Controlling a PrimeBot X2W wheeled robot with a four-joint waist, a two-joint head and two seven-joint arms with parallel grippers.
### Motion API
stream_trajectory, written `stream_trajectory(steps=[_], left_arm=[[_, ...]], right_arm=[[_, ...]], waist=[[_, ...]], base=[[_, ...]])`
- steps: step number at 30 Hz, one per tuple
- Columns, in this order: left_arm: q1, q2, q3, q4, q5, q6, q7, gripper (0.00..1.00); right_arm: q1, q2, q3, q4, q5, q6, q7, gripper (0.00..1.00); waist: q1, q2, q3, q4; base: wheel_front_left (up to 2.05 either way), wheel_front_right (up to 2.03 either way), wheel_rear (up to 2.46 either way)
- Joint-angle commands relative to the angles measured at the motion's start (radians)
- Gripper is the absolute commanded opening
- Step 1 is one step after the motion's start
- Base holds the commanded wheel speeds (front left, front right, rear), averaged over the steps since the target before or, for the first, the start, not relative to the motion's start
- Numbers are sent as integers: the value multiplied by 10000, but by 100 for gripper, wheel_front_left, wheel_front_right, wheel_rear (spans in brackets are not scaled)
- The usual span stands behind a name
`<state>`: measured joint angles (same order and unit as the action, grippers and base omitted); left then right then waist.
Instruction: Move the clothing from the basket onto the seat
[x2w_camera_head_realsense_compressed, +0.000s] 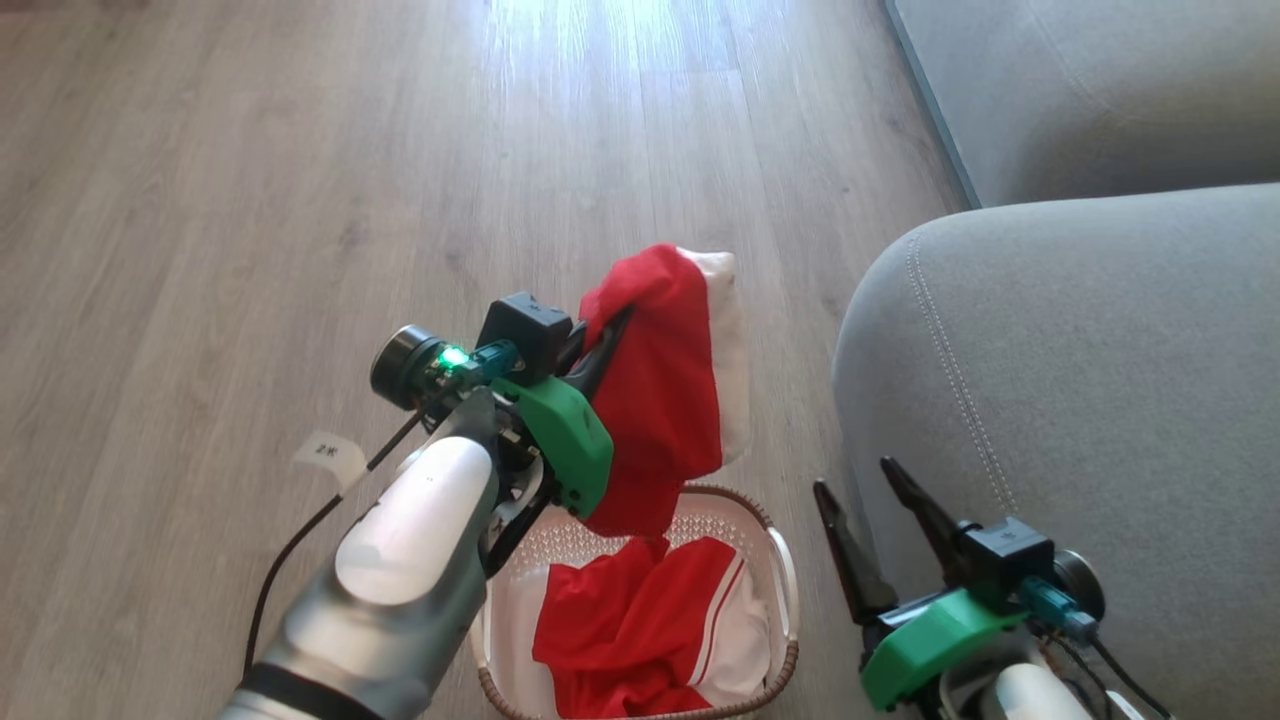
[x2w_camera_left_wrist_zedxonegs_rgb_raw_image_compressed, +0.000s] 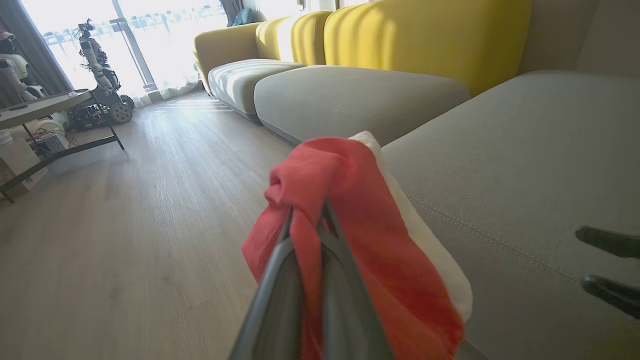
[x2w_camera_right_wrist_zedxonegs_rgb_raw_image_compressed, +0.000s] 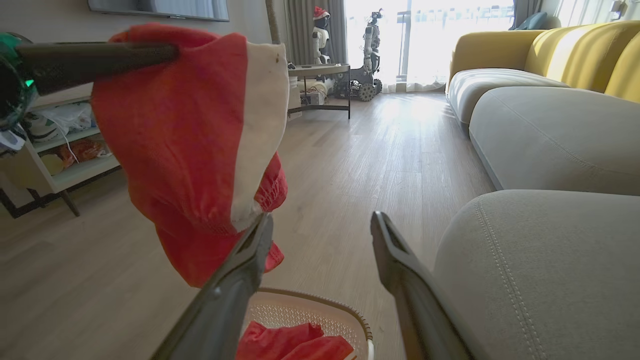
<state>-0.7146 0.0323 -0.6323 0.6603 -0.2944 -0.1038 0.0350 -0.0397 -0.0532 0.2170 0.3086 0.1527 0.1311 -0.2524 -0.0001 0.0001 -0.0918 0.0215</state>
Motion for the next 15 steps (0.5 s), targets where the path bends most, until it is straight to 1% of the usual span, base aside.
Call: stream_trajectory(steps=[1, 9, 15], left_arm=[[-297, 180, 241, -535, -62, 98, 52, 0], [-156, 180, -126, -1486, -271, 222, 274, 0], [-23, 180, -497, -2110, -493, 305, 362, 0]], right_arm=[[-576, 30, 373, -221, 111, -4, -93, 100], [-1608, 30, 1349, 604, 616, -4, -94, 100], [-2478, 30, 1891, 1632, 1417, -4, -94, 100]], waist=[[1, -1, -55, 57], [1, -1, -194, 282], [1, -1, -224, 536]], base=[[0, 0, 0], [0, 0, 0], [0, 0, 0]])
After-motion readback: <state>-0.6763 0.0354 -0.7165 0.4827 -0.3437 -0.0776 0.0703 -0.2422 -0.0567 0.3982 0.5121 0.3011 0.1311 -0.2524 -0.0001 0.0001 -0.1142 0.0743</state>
